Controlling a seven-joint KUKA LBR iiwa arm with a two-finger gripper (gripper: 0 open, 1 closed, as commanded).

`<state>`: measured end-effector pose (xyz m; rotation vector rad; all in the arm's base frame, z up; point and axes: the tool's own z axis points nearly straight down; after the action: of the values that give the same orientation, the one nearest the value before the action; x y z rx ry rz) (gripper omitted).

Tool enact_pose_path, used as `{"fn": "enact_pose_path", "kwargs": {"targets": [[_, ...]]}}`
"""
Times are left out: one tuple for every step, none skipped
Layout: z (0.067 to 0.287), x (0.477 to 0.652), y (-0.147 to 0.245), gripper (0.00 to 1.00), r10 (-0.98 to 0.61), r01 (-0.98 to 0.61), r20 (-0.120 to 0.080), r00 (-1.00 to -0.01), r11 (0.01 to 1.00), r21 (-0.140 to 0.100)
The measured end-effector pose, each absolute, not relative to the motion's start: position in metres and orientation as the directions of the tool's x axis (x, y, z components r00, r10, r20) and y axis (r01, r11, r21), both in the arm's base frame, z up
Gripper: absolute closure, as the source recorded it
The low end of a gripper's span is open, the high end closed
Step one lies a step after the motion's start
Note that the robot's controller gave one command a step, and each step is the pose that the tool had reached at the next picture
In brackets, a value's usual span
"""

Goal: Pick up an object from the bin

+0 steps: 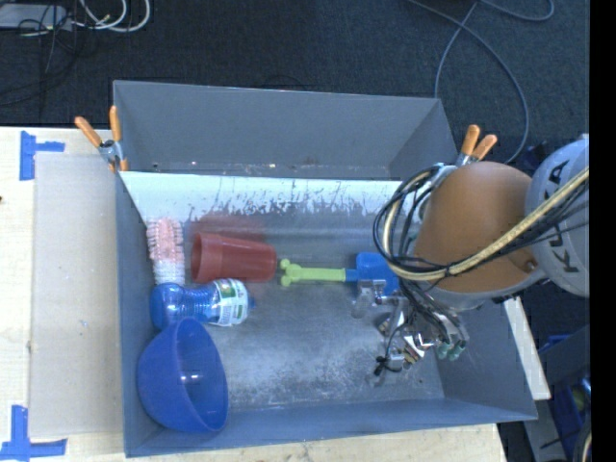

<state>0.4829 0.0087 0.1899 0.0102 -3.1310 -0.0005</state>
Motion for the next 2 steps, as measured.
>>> {"fn": "enact_pose_path", "kwargs": {"targets": [[0.194,0.484,0.009,0.0,-0.006,-0.006,0.003,-1.0,1.0,0.0],[0.145,0.487,-0.05,0.0,-0.139,-0.139,0.003,-0.99,0.99,0.001]]}}
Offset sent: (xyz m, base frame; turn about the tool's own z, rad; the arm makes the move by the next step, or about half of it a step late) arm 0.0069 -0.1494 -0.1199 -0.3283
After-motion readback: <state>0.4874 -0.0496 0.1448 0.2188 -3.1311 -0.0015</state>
